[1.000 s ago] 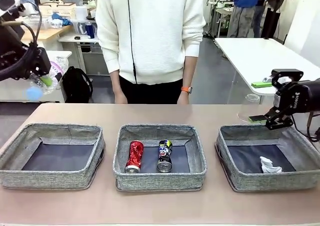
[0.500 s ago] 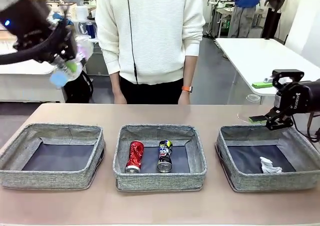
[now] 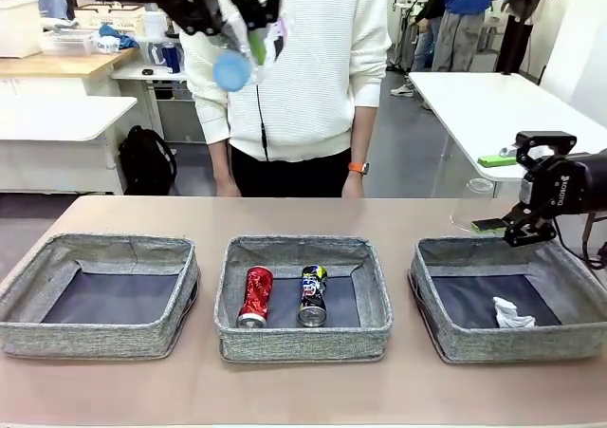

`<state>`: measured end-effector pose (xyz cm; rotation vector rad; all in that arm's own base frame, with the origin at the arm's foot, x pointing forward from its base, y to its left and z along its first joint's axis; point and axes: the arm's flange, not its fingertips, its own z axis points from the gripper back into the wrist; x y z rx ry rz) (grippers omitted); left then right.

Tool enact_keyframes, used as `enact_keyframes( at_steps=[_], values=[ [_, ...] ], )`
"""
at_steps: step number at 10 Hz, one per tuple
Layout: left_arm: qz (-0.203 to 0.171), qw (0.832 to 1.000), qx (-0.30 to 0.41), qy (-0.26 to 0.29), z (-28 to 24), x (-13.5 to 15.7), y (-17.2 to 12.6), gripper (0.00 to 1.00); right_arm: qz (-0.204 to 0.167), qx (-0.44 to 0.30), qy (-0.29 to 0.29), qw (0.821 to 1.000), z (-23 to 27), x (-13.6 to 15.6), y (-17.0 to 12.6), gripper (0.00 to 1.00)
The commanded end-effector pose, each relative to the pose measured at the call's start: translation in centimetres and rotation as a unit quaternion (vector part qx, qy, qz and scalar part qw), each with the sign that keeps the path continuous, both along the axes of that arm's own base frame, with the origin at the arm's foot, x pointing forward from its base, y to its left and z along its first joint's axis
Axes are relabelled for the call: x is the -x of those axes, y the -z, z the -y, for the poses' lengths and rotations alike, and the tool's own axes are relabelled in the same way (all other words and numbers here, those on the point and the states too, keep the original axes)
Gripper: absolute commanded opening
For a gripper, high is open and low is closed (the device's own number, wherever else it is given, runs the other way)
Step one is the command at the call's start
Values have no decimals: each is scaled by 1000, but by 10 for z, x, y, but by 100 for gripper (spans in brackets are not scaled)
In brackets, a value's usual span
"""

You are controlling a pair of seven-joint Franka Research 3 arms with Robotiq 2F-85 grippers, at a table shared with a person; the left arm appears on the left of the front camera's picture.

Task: Sort the waste into the appropriate baskets.
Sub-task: Pick up the waste item pointed out by the person, then place the picked waste into the Fabric basket indicated by the person.

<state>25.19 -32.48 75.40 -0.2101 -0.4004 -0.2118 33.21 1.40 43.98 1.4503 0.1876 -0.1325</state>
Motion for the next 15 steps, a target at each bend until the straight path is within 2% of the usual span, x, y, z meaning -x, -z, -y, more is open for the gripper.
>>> enact_keyframes(
  at_steps=[1, 2, 4, 5, 6, 15],
  values=[
    [-70, 997, -2, -37, 29, -14, -21, 22, 13, -9, 1, 1000, -2, -1, -1, 100],
    [-104, 994, 37, -25, 39, -15, -25, 22, 13, -9, 1, 1000, -2, -1, -1, 100],
    [-118, 991, 49, -43, 54, -14, -21, 22, 13, -9, 1, 1000, -2, -1, -1, 100],
    [-97, 992, 34, -69, 59, -14, -15, 22, 13, -9, 1, 1000, -2, -1, -1, 100],
    [-107, 993, 35, -26, 46, -19, -12, 22, 13, -9, 1, 1000, -2, -1, -1, 100],
    [-107, 993, 35, -26, 46, -19, -12, 22, 13, -9, 1, 1000, -2, -1, -1, 100]
  ],
)
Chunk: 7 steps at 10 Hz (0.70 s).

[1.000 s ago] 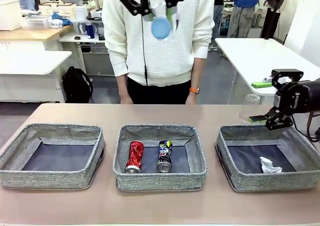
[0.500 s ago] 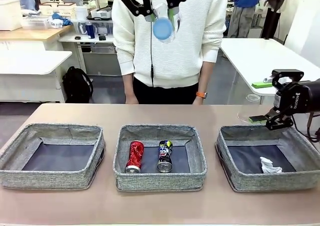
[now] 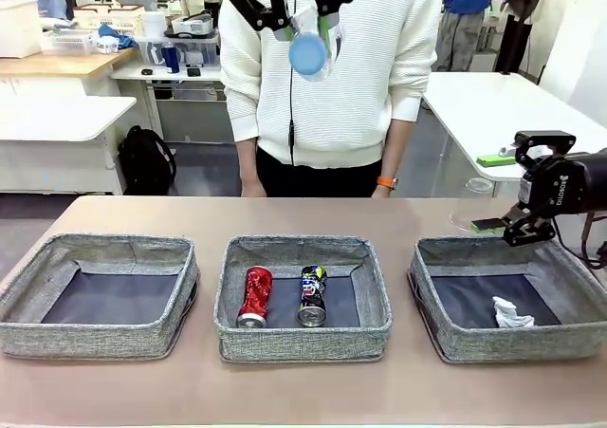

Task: Sort the waste into the appropriate baskets.
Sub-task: Place the picked waste into the Fabric basket indicated by the person.

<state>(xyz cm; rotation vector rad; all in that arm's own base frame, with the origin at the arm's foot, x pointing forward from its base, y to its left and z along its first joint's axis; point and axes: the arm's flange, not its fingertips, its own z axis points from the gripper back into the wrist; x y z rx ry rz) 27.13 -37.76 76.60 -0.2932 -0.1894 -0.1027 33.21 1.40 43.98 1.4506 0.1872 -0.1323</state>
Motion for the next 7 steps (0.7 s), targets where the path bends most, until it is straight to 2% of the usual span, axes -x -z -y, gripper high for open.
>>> enact_keyframes(
  at_steps=[1, 7],
  values=[
    [7, 1000, -3, 9, -7, 1, 0, 22, 13, -9, 1, 1000, -2, -1, -1, 100],
    [7, 1000, -3, 9, -7, 1, 0, 22, 13, -9, 1, 1000, -2, -1, -1, 100]
  ],
)
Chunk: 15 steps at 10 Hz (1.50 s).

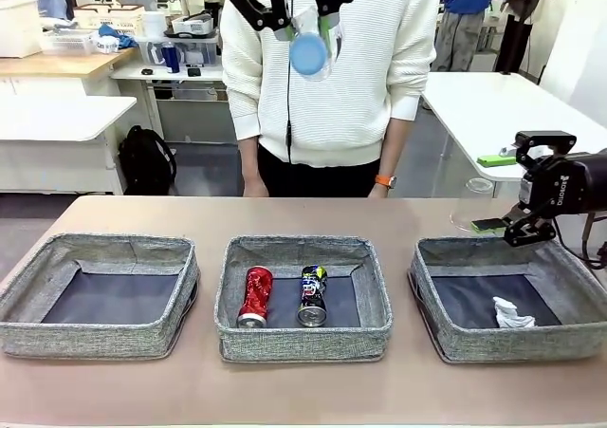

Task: Sort the waste into the appropriate baskets.
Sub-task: Place the picked waste into the Fabric basket indicated by the person.

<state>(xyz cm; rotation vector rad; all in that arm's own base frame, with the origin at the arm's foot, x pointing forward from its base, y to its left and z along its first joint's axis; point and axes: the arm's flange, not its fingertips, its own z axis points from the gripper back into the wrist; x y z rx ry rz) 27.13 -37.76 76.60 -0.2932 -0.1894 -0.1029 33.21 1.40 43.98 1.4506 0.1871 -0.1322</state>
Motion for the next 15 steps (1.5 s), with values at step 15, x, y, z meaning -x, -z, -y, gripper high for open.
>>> enact_keyframes(
  at_steps=[15],
  values=[
    [7, 1000, -3, 9, -7, 0, 0, 22, 13, -9, 1, 1000, -2, -1, -1, 100]
  ],
)
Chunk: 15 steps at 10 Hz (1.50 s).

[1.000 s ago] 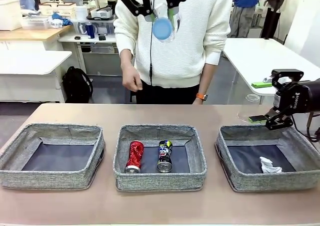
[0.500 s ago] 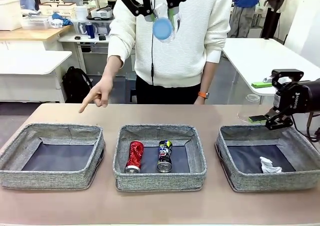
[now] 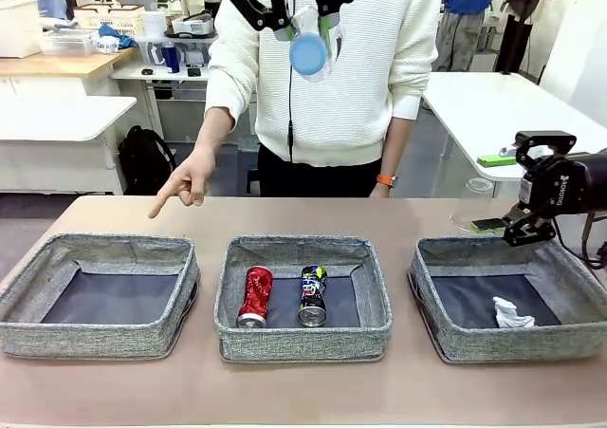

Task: Sort the waste into the appropriate baskets.
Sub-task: Place the picked waste into the Fabric basket indicated by the person.

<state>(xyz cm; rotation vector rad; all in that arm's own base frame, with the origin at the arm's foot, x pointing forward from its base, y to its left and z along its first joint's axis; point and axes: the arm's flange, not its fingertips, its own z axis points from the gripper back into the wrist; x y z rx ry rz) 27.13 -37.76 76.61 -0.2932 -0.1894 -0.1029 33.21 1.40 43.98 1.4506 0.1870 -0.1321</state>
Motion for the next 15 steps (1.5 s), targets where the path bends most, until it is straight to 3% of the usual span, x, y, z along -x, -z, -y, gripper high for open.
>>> enact_keyframes(
  at_steps=[1, 5, 8, 10, 11, 12, 13, 15],
  values=[
    [7, 1000, -3, 8, -7, 0, 0, 22, 13, -9, 1, 1000, -2, -1, -1, 100],
    [5, 1000, -4, 8, -7, 0, 6, 22, 13, -9, 1, 1000, -2, -1, -1, 100],
    [12, 1000, 6, -1, -58, 1, 36, 22, 13, -9, 1, 1000, -2, -1, -1, 100],
    [0, 999, -3, -41, -116, -1, 87, 22, 13, -9, 1, 1000, -2, -1, -1, 100],
    [-13, 999, -19, -29, -145, 4, 113, 22, 13, -9, 1, 1000, -2, -1, -1, 100],
    [-38, 998, -24, -46, -172, 5, 137, 22, 13, -9, 1, 1000, -2, -1, -1, 100],
    [-56, 994, -42, -88, -200, 6, 158, 22, 13, -9, 1, 1000, -2, -1, -1, 100],
    [-71, 988, -57, -124, -240, 10, 186, 22, 13, -9, 1, 1000, -2, -1, -1, 100]
  ],
)
